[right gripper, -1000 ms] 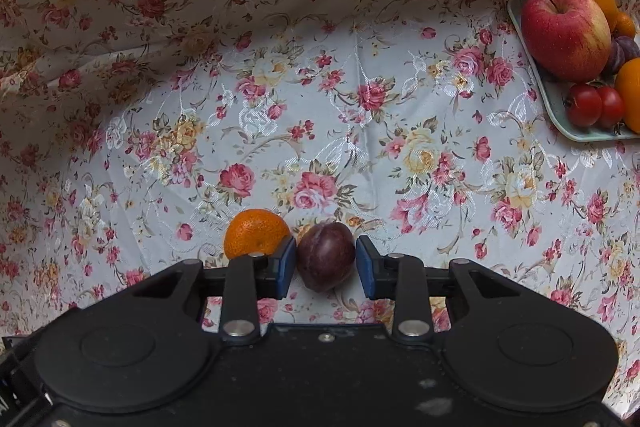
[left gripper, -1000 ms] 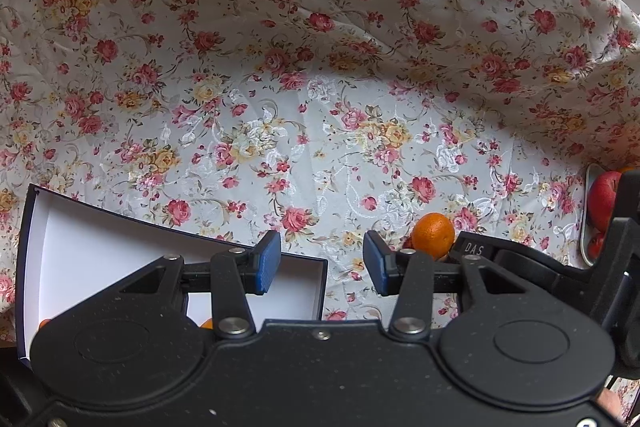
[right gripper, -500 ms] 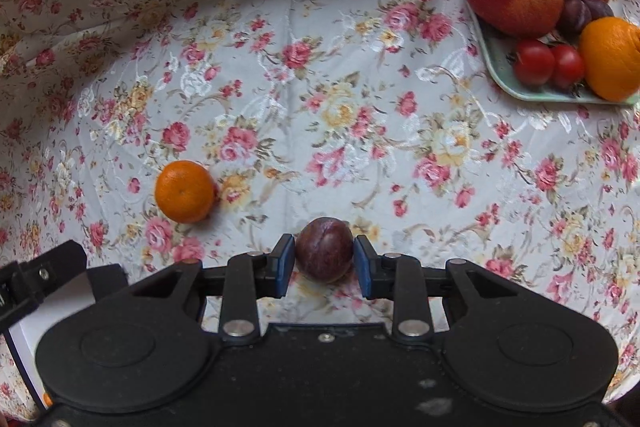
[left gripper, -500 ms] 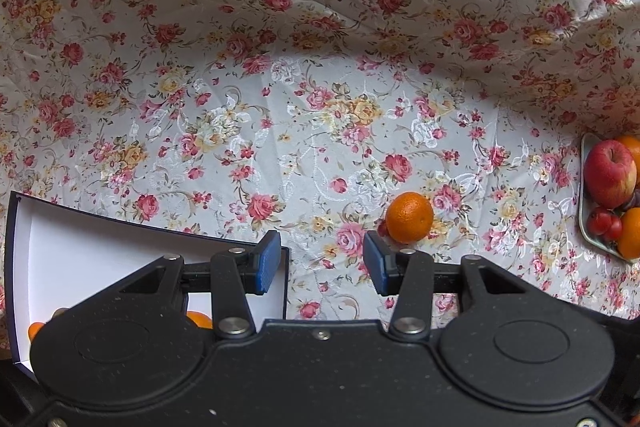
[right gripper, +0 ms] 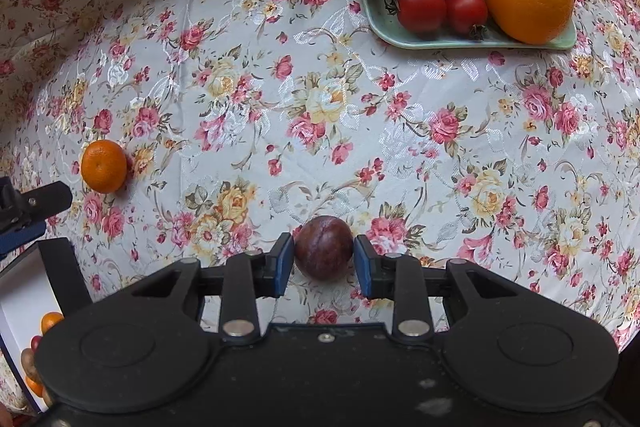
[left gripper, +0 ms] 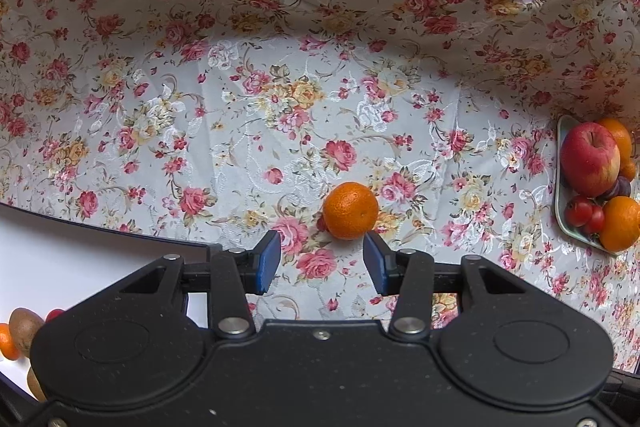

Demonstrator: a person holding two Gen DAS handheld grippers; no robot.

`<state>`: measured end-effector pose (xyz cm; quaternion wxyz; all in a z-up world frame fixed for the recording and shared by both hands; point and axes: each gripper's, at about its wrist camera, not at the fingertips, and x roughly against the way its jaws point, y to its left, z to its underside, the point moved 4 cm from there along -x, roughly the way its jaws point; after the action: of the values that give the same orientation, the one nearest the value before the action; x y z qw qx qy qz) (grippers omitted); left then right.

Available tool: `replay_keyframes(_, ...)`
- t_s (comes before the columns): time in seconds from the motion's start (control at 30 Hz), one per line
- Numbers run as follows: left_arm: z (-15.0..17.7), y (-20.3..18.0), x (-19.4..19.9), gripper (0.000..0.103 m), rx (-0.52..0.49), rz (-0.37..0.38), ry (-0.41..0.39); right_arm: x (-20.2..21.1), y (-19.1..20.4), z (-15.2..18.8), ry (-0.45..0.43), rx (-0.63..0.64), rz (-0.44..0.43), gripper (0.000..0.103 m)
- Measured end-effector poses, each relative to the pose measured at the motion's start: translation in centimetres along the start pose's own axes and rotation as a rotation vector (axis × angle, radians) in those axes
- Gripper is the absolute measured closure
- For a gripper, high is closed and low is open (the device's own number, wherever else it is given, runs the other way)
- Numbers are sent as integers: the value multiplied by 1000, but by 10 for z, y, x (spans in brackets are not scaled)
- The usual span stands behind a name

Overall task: Organize fruits
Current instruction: 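Close right gripper on the dark red plum while left tool approaches the orange, then close left gripper on the mandarin orange while right tool holds the plum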

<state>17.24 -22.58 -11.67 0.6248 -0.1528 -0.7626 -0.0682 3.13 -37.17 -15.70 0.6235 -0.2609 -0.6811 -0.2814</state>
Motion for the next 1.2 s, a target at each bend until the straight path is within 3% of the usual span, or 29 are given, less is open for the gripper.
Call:
replay_keyframes(0.77, -12, -25, -48, 49, -23, -23, 23, -29, 30, -12, 97, 52, 64, 69)
replay_keyframes(1.2, -13, -34, -61, 49, -44, -74, 39, -26, 17, -7, 127, 50, 51, 69)
